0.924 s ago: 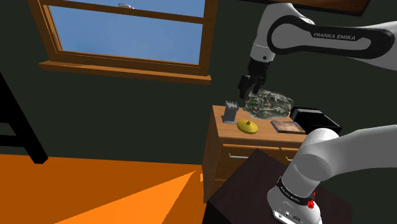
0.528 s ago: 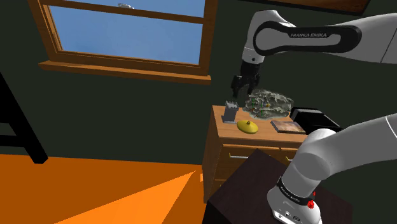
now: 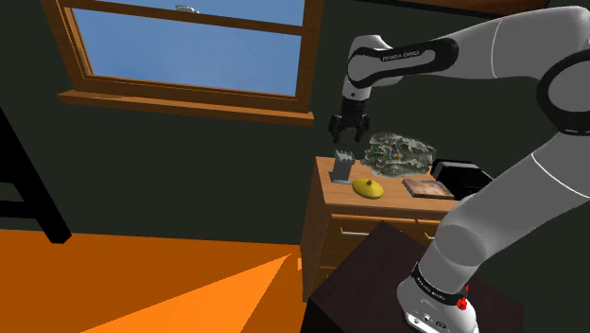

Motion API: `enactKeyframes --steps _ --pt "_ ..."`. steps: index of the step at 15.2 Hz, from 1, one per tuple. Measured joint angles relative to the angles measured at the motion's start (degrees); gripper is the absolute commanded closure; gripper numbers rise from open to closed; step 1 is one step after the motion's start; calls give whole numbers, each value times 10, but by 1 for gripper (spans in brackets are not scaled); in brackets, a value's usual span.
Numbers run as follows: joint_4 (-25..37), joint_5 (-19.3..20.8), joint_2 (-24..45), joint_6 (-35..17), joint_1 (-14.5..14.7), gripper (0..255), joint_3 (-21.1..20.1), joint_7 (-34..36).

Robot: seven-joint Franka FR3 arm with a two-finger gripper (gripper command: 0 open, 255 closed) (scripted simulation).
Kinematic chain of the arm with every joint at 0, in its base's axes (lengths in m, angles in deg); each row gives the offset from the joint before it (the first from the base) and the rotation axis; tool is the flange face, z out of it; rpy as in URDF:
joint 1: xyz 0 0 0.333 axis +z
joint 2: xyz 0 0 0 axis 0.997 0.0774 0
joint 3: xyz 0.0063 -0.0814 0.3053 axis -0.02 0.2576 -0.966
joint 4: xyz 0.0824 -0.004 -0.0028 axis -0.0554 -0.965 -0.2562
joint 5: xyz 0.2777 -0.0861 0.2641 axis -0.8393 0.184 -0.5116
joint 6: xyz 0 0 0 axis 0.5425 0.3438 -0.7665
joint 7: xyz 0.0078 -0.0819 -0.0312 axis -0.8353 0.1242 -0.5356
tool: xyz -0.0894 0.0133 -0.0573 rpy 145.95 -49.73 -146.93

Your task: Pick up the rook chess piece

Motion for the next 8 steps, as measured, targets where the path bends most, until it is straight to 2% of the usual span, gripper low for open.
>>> enactKeyframes --steps 8 --pt "126 -27 184 -19 -33 0 38 33"
